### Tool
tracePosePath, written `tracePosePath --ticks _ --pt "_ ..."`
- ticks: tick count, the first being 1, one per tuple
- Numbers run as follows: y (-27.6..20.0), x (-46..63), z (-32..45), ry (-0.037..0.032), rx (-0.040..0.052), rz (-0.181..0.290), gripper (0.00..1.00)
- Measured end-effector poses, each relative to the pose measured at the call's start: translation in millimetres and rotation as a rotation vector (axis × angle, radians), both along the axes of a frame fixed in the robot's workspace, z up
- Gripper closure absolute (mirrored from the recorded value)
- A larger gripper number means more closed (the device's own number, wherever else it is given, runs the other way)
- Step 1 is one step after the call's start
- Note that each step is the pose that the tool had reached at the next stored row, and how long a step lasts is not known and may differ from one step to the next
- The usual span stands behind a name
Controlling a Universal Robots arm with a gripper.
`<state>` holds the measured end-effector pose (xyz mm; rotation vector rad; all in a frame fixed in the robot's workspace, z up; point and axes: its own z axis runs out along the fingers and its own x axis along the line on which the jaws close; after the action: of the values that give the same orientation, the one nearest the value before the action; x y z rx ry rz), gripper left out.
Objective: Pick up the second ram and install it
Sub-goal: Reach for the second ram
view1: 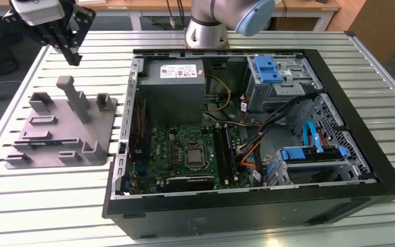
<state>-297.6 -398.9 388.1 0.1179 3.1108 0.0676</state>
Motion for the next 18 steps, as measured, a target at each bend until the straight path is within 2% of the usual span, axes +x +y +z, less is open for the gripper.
tracePosePath --ticks 11,18 --pt "0.0 -27.5 -2.5 -0.0001 0.0 0.0 0.9" --pt "0.0 -40.5 -12.3 0.0 -0.0001 0.0 0.9"
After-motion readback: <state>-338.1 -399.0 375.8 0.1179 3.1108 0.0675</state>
